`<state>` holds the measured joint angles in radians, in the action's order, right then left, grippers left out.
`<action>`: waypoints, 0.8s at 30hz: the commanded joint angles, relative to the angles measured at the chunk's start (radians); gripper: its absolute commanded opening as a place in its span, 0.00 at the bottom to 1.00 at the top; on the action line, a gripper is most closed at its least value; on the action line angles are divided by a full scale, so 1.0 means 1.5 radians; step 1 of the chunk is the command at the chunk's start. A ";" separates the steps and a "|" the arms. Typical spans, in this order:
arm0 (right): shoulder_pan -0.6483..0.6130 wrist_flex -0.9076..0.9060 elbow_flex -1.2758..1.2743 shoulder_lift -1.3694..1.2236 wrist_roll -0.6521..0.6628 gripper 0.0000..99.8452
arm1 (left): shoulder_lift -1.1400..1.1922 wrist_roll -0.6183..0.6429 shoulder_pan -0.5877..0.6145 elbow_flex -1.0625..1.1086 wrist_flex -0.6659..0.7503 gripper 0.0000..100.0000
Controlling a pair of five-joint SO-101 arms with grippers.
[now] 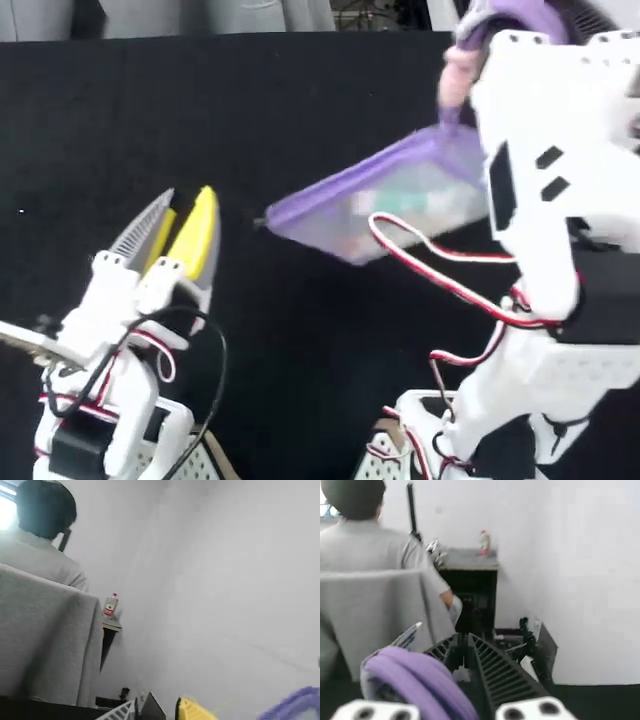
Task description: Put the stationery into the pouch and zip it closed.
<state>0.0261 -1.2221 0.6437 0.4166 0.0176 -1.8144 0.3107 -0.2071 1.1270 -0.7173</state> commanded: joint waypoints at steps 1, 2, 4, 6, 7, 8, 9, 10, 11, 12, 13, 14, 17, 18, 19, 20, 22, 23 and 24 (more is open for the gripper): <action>-0.065 -0.037 0.019 0.001 0.049 0.01 | -0.002 -0.019 -0.050 -0.001 0.014 0.15; -0.081 -0.037 0.008 0.004 0.063 0.01 | -0.002 -0.042 -0.055 0.001 0.013 0.15; -0.105 -0.041 -0.003 0.004 0.083 0.01 | -0.002 -0.085 -0.056 -0.004 -0.004 0.15; -0.123 -0.042 -0.016 0.004 0.090 0.01 | -0.002 -0.110 -0.056 -0.008 -0.016 0.15; -0.130 -0.044 -0.024 0.004 0.090 0.01 | -0.002 -0.119 -0.057 -0.008 -0.018 0.15; -0.135 -0.045 -0.034 0.004 0.090 0.01 | -0.002 -0.126 -0.064 -0.011 -0.018 0.15; -0.139 -0.042 -0.043 0.004 0.091 0.01 | -0.002 -0.137 -0.077 -0.015 -0.023 0.15; -0.141 -0.041 -0.048 0.004 0.091 0.01 | -0.002 -0.152 -0.094 -0.018 -0.037 0.15; -0.144 -0.040 -0.049 0.003 0.097 0.01 | -0.002 -0.174 -0.113 -0.026 -0.052 0.15; -0.144 -0.041 -0.047 0.003 0.106 0.01 | -0.002 -0.196 -0.139 -0.035 -0.069 0.15; -0.145 -0.041 -0.048 0.004 0.116 0.01 | -0.002 -0.220 -0.169 -0.046 -0.087 0.15; -0.147 -0.042 -0.047 0.004 0.123 0.01 | -0.002 -0.243 -0.201 -0.059 -0.105 0.15; -0.151 -0.044 -0.047 0.004 0.128 0.01 | -0.002 -0.296 -0.267 -0.103 -0.159 0.15; -0.151 -0.045 -0.047 0.004 0.128 0.01 | -0.002 -0.304 -0.282 -0.116 -0.170 0.15; -0.151 -0.045 -0.047 0.004 0.128 0.01 | -0.001 -0.311 -0.290 -0.128 -0.178 0.15; -0.152 -0.045 -0.047 0.004 0.128 0.01 | -0.001 -0.312 -0.293 -0.138 -0.184 0.15; -0.152 -0.045 -0.047 0.004 0.128 0.01 | -0.001 -0.326 -0.292 -0.142 -0.196 0.15; -0.152 -0.045 -0.047 0.004 0.128 0.01 | -0.001 -0.342 -0.292 -0.141 -0.203 0.15; -0.152 -0.046 -0.047 0.004 0.128 0.01 | 0.000 -0.362 -0.291 -0.138 -0.207 0.15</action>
<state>-0.1841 -1.2850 0.5654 0.4166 0.2033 -1.8144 -0.1573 -0.6276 0.9751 -1.0012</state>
